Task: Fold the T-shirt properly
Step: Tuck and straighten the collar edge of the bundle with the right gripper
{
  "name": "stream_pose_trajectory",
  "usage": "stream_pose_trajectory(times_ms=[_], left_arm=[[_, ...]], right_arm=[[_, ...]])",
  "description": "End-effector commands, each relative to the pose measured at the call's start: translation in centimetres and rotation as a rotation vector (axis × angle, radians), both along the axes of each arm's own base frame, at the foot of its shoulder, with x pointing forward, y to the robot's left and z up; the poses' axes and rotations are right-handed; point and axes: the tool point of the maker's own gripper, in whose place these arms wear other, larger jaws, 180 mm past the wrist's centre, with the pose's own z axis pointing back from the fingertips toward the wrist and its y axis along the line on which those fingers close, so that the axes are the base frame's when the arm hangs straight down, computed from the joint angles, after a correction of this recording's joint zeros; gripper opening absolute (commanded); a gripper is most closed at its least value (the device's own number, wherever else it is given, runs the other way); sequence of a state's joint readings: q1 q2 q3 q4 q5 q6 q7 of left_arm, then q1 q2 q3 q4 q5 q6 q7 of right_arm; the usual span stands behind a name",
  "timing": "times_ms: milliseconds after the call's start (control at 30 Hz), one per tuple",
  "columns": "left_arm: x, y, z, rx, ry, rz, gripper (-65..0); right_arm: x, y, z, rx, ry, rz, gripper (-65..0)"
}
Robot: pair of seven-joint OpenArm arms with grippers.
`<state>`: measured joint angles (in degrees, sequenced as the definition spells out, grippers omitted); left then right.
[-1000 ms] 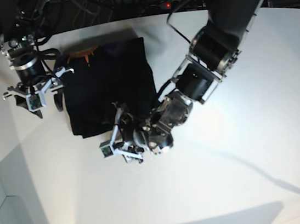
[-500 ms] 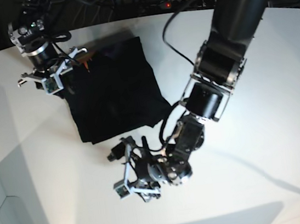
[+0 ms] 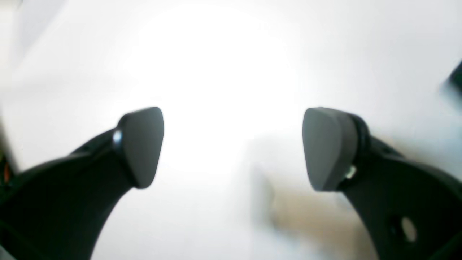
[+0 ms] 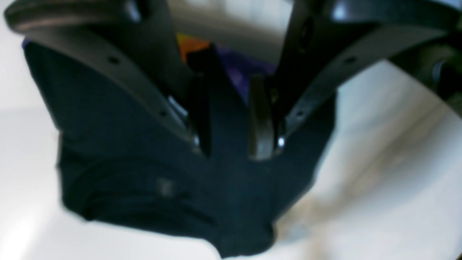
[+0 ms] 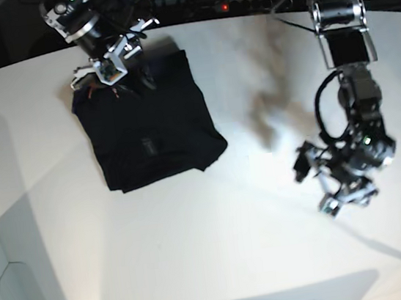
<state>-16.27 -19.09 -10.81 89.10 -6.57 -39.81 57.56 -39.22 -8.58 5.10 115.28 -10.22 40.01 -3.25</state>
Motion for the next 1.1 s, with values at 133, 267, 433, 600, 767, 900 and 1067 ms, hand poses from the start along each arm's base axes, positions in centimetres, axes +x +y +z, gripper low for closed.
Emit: stream_pose_trajectory(times_ms=[133, 267, 433, 600, 767, 900, 1067], left_arm=[[-7.7, 9.2, 2.1, 0.046, -0.078, 0.261, -7.0], [-12.3, 12.9, 1.5, 0.084, -0.045, 0.379, -7.0], [-16.0, 15.9, 0.6, 0.088, -0.008, 0.494, -7.0], [-17.3, 16.6, 0.3, 0.075, -0.004, 0.544, -7.0], [-18.2, 16.2, -0.5, 0.075, 0.024, 0.541, -7.0], [-18.4, 16.1, -0.6, 0.075, 0.028, 0.541, -7.0], [-18.4, 16.2, -0.7, 0.075, 0.030, 0.542, -7.0]], right_arm=[[0.2, 1.1, 0.3, 0.068, -0.023, 0.004, -49.2], [1.3, 1.4, -0.9, 0.077, -0.014, 0.007, -49.2], [1.9, 1.8, -2.4, 0.093, 0.012, 0.014, -49.2], [2.4, 2.3, -4.9, 0.110, 0.062, 0.018, -49.2], [3.1, 2.7, -6.7, 0.123, 0.097, 0.022, -49.2], [3.5, 2.9, -7.7, 0.131, 0.118, 0.025, -49.2], [3.5, 2.7, -6.7, 0.125, 0.093, 0.022, -49.2]])
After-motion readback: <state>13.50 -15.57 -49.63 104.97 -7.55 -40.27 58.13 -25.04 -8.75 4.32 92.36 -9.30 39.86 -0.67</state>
